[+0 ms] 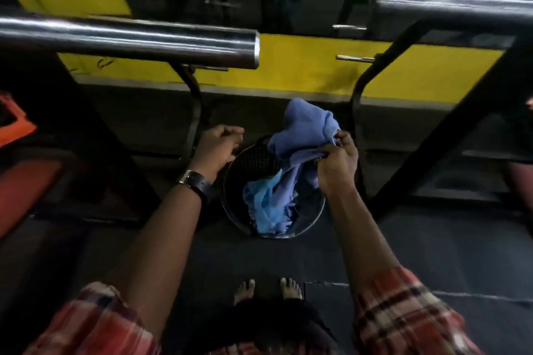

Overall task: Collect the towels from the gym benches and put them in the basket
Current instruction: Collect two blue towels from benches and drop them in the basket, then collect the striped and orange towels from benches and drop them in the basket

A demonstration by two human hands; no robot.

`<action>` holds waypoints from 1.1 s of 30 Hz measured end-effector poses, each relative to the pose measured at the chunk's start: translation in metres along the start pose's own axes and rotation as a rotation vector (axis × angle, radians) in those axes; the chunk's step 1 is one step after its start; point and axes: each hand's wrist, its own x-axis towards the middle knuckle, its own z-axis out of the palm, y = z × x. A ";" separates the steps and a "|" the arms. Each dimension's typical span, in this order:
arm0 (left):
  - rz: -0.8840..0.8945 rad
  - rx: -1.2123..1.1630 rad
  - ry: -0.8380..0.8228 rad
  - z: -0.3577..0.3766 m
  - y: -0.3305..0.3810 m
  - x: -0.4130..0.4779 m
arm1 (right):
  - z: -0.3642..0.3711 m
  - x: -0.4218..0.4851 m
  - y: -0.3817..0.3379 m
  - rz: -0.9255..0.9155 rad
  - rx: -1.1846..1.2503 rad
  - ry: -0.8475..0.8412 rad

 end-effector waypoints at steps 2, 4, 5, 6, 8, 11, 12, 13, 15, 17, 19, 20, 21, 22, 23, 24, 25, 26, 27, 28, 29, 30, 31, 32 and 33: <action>-0.002 -0.047 0.059 -0.004 0.000 -0.004 | 0.001 0.010 0.021 0.067 -0.117 -0.050; -0.012 -0.079 0.115 -0.006 0.001 -0.008 | 0.001 0.019 0.040 0.179 -0.259 -0.134; -0.024 -0.100 0.159 -0.006 -0.002 -0.010 | 0.001 0.024 0.048 0.223 -0.380 -0.213; -0.035 -0.112 0.175 -0.007 -0.004 -0.013 | 0.000 0.027 0.055 0.227 -0.500 -0.269; -0.061 -0.145 0.201 -0.006 -0.011 -0.021 | -0.004 0.028 0.064 0.201 -0.609 -0.315; -0.053 -0.238 0.284 -0.009 -0.019 -0.036 | 0.008 0.024 0.063 0.140 -0.547 -0.421; -0.045 -0.268 0.320 -0.014 -0.021 -0.044 | 0.020 0.019 0.062 0.135 -0.533 -0.482; -0.040 -0.294 0.341 -0.018 -0.023 -0.051 | 0.033 0.013 0.061 0.145 -0.505 -0.530; -0.027 -0.339 0.402 -0.033 -0.025 -0.069 | 0.063 -0.004 0.061 0.191 -0.451 -0.617; -0.007 -0.367 0.475 -0.057 -0.027 -0.094 | 0.092 -0.033 0.061 0.203 -0.421 -0.705; 0.016 -0.387 0.532 -0.081 -0.029 -0.118 | 0.114 -0.064 0.062 0.199 -0.400 -0.785; 0.028 -0.398 0.567 -0.094 -0.032 -0.132 | 0.122 -0.082 0.064 0.209 -0.389 -0.834; 0.039 -0.416 0.612 -0.109 -0.037 -0.150 | 0.132 -0.104 0.066 0.221 -0.386 -0.887; 0.045 -0.430 0.648 -0.121 -0.042 -0.164 | 0.138 -0.123 0.067 0.232 -0.393 -0.923; 0.045 -0.446 0.685 -0.133 -0.048 -0.181 | 0.143 -0.143 0.070 0.243 -0.395 -0.961; 0.052 -0.473 0.738 -0.150 -0.057 -0.205 | 0.152 -0.171 0.073 0.256 -0.396 -1.019; 0.058 -0.489 0.776 -0.162 -0.065 -0.224 | 0.160 -0.194 0.074 0.262 -0.393 -1.059; 0.059 -0.506 0.811 -0.173 -0.073 -0.242 | 0.166 -0.216 0.075 0.263 -0.393 -1.102; 0.067 -0.531 0.876 -0.194 -0.086 -0.275 | 0.176 -0.256 0.079 0.269 -0.393 -1.175; 0.072 -0.553 0.922 -0.209 -0.097 -0.301 | 0.183 -0.288 0.080 0.274 -0.390 -1.231; 0.076 -0.570 0.959 -0.224 -0.106 -0.325 | 0.190 -0.318 0.081 0.275 -0.376 -1.280; 0.083 -0.584 1.004 -0.239 -0.114 -0.351 | 0.197 -0.350 0.083 0.282 -0.350 -1.335; 0.099 -0.601 1.045 -0.255 -0.123 -0.378 | 0.204 -0.384 0.085 0.283 -0.331 -1.392; 0.121 -0.602 1.085 -0.271 -0.132 -0.404 | 0.210 -0.418 0.086 0.288 -0.315 -1.441; 0.145 -0.606 1.120 -0.287 -0.140 -0.429 | 0.214 -0.450 0.088 0.289 -0.301 -1.490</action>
